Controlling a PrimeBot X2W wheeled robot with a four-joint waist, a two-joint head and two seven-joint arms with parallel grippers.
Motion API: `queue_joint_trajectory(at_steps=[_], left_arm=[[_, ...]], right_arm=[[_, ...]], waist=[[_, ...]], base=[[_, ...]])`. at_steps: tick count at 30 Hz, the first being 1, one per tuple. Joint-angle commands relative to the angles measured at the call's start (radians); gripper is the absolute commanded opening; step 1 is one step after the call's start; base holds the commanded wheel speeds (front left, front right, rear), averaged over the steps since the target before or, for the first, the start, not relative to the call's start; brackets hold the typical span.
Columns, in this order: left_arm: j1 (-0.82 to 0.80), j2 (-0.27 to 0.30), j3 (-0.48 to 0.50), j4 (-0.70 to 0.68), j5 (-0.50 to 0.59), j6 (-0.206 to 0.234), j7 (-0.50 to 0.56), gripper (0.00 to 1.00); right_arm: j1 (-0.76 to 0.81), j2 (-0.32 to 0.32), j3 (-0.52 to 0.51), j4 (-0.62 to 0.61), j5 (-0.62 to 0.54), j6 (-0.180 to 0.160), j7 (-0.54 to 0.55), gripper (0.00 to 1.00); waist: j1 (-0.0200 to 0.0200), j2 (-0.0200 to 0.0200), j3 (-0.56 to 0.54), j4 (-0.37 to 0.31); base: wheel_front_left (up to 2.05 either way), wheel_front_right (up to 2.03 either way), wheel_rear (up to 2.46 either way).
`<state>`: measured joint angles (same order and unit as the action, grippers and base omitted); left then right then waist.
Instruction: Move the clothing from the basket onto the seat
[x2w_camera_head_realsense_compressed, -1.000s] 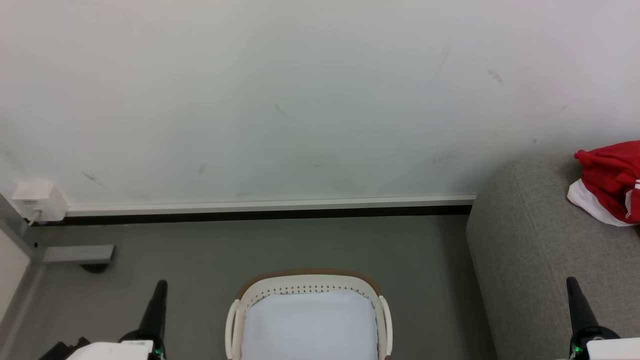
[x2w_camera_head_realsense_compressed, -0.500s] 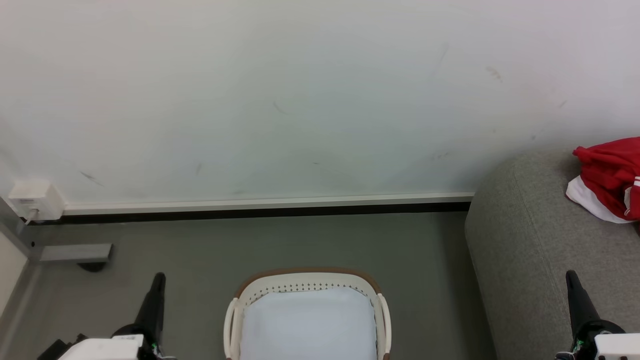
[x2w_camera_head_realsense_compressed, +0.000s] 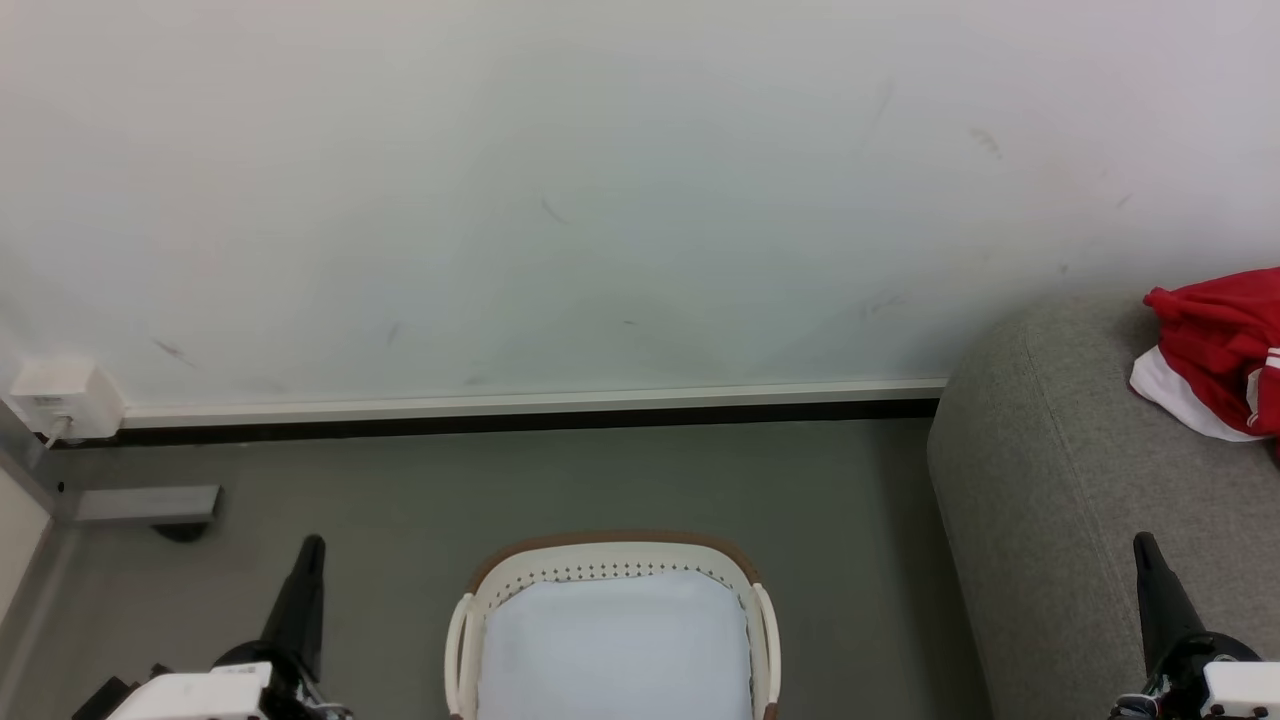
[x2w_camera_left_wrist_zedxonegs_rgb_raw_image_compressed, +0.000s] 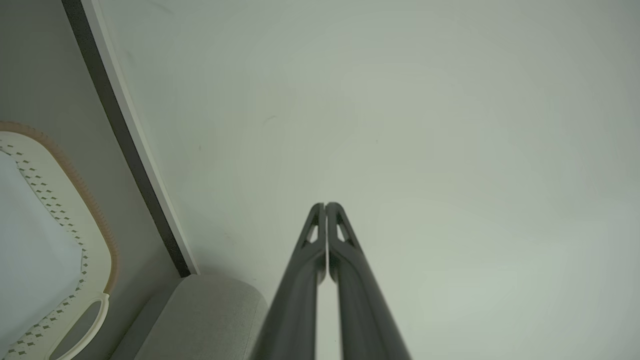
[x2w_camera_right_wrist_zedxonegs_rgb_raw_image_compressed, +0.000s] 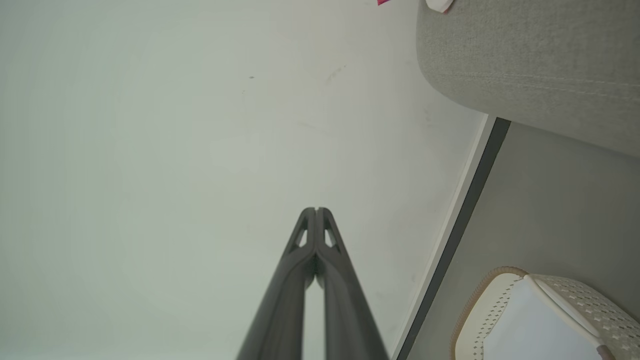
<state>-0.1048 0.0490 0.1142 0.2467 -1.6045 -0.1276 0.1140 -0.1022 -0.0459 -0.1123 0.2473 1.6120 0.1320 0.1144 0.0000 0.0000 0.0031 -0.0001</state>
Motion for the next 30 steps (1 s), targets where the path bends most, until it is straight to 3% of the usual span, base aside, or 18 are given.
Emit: queue_joint_trajectory(at_steps=[1,30], left_arm=[[-0.009,0.002,0.003,-0.003,-0.015,-0.005,0.004,0.00],[-0.009,0.002,0.002,-0.004,-0.015,-0.005,0.004,0.00]], right_arm=[[-0.014,-0.008,-0.004,-0.005,0.002,-0.002,0.003,0.00],[-0.013,-0.008,-0.004,-0.005,0.002,-0.002,0.003,0.00]], waist=[[0.0000,0.0000,0.000,0.000],[0.0000,0.0000,0.000,0.000]], base=[[0.00,0.00,0.00],[0.00,0.00,0.00]])
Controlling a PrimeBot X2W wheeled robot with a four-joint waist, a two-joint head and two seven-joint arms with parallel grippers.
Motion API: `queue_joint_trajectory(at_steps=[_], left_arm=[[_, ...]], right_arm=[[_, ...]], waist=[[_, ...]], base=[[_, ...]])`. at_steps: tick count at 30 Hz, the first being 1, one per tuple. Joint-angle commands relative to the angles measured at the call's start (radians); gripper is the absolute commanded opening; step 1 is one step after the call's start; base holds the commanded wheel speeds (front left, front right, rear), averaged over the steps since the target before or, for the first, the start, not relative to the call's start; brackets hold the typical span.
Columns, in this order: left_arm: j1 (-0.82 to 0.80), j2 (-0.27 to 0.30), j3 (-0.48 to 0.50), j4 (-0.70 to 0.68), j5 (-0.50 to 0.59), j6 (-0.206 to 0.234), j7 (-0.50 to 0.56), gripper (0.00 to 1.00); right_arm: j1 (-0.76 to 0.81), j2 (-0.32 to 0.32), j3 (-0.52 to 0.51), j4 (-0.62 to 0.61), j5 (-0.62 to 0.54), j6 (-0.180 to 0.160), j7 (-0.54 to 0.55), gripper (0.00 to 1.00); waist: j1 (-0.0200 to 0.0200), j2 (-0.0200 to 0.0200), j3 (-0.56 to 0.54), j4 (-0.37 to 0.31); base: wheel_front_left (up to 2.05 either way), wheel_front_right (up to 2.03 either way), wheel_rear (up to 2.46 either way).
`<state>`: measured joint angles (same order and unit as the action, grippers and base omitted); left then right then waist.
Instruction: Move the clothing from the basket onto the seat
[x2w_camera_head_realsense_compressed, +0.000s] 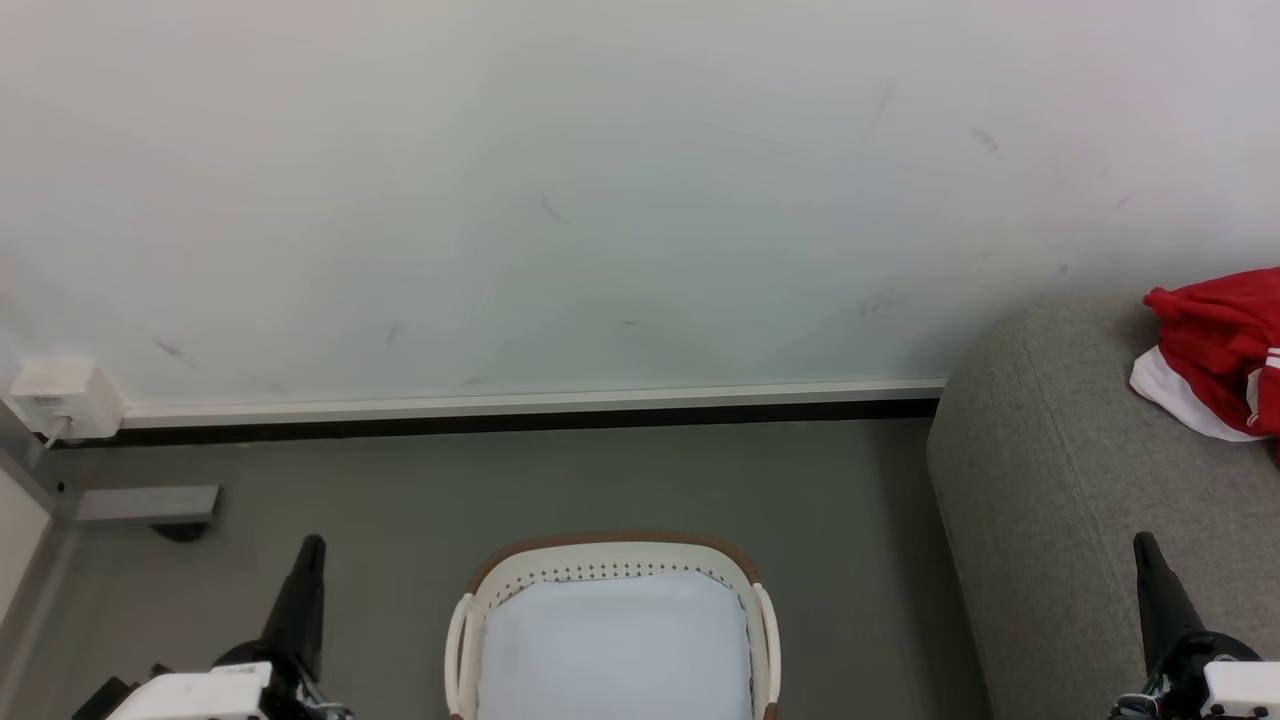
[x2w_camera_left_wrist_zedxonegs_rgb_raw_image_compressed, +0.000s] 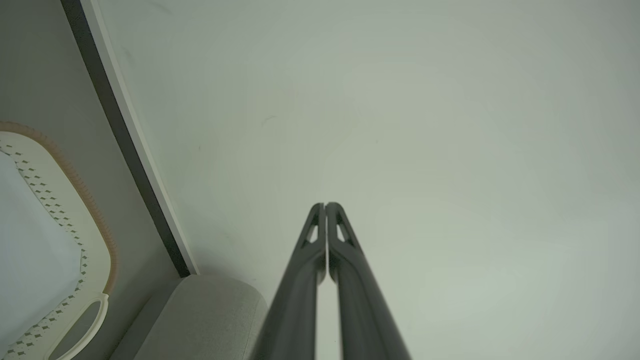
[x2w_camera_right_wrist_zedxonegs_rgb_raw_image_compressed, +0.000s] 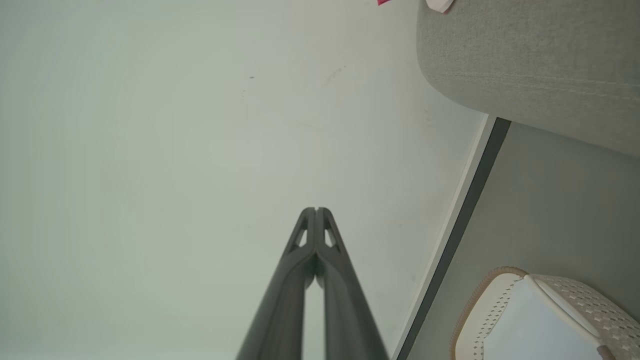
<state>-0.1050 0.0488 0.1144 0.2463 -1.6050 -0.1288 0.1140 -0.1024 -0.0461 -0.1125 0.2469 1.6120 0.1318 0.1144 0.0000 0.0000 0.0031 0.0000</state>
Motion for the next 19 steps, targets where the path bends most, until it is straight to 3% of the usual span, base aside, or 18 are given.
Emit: queue_joint_trajectory(at_steps=[1,19], left_arm=[[-0.008,0.002,0.002,-0.003,-0.014,-0.004,0.004,0.00],[-0.008,0.002,0.002,-0.003,-0.014,-0.004,0.004,0.00]], right_arm=[[-0.013,-0.008,-0.004,-0.005,0.002,-0.002,0.003,0.00],[-0.013,-0.008,-0.004,-0.004,0.002,-0.002,0.003,0.00]], waist=[[0.0000,0.0000,0.000,0.000],[0.0000,0.0000,0.000,0.000]], base=[[0.00,0.00,0.00],[0.00,0.00,0.00]])
